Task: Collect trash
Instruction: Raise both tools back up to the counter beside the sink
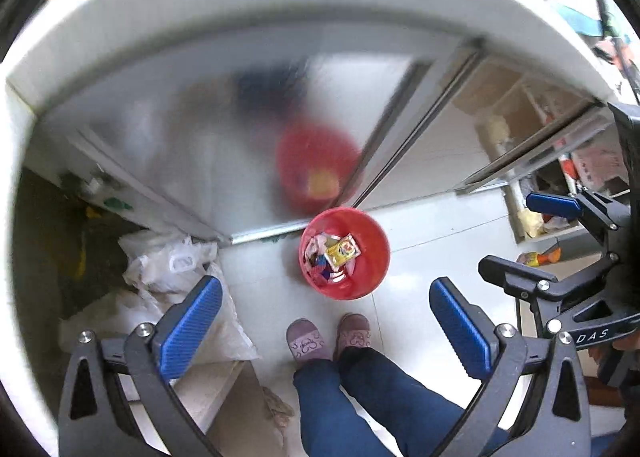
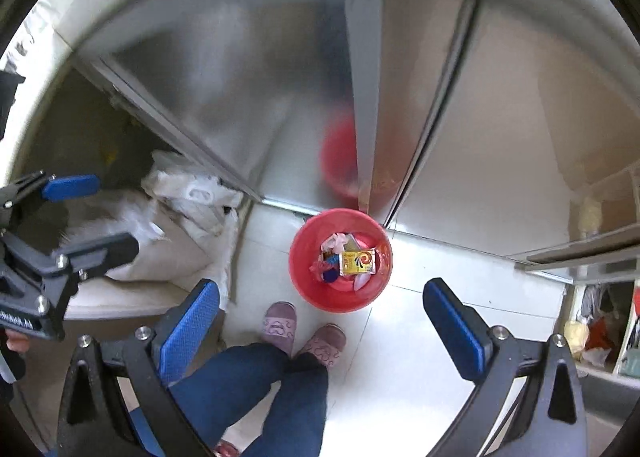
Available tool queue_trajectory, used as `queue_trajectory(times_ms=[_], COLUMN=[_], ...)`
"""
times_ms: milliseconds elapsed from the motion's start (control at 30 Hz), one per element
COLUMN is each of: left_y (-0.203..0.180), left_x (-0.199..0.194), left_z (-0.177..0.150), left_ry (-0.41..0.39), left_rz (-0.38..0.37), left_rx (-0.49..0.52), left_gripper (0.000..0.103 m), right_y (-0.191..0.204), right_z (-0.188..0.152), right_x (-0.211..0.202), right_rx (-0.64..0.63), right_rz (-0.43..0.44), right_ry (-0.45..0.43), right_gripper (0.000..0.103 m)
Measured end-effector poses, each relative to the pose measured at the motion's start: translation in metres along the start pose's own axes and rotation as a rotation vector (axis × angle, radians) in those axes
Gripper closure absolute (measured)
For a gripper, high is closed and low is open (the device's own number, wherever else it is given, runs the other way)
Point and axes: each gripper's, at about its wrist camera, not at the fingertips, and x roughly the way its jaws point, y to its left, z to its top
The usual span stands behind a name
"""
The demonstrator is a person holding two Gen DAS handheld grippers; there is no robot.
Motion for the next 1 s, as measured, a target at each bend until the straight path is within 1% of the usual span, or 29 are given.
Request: queue_trajectory(times_ms=[100,167,233,333,433,467,533,600,667,767,800,867,1000], left_y=[-0.012,-0.018,-0.022,-0.027,-0.025,-0.024,-0.022,-0.013,0.0,0.023,0.03,0.046,0.084], left_x=[-0.037,-0.061,-0.081,-0.112,-0.137,-0.143,-0.154,-0.161,-0.166,-0.17,-0.171,-0.177,-0.183], left_z=[0.011,0.019,0.026,0.036,0.045,0.048,0.056,0.066,0.078,0.098,0.106,0.124,0.162], left_ry=[-0.039,-0.07,-0.093,-0.131,-0.167,-0.182,-0.205,-0.214,-0.224,-0.229,-0.231,-0.24,-0.255], left_rz=[-0.021,-0.02,-0.044,-0.067,-0.109,-0.109,-0.086,-0.074,-0.072,-0.076,-0.065,-0.036,-0.039], left_rx=[0.032,0.052,0.059,0.084,0.096,0.105,0.117,0.107,0.08,0.044,0.041,0.043,0.032], left_gripper=[0.0,0.0,0.0,0.0,0.0,0.0,0.0,0.0,0.0,0.0,0.0,0.0,0.0], right_y=[0.003,0.007,0.008,0.009,0.014,0.015,0.02,0.025,0.028,0.034,0.035,0.038,0.044], right_z=[0.005,0.01,0.017,0.027,0.033,0.036,0.044,0.053,0.067,0.087,0.095,0.113,0.158], right_x=[-0.034,-0.056,-0.076,-0.107,-0.133,-0.14,-0.152,-0.158,-0.165,-0.165,-0.165,-0.167,-0.163], right_rx=[-0.009,-0.015,-0.014,-0.009,-0.011,-0.018,-0.039,-0.056,-0.07,-0.094,-0.101,-0.106,-0.089], right_rz=[-0.015,-0.021,-0.045,-0.051,-0.095,-0.102,-0.105,-0.111,-0.096,-0.088,-0.089,-0.085,-0.074], right_ry=[-0.038,-0.067,-0.092,-0.134,-0.198,-0.216,-0.25,-0.266,-0.27,-0.277,-0.284,-0.304,-0.31], right_gripper=[0.001,0.001,0.001,0.001,0.001,0.001,0.001,0.001,0.001,0.001,0.001,0.001,0.001])
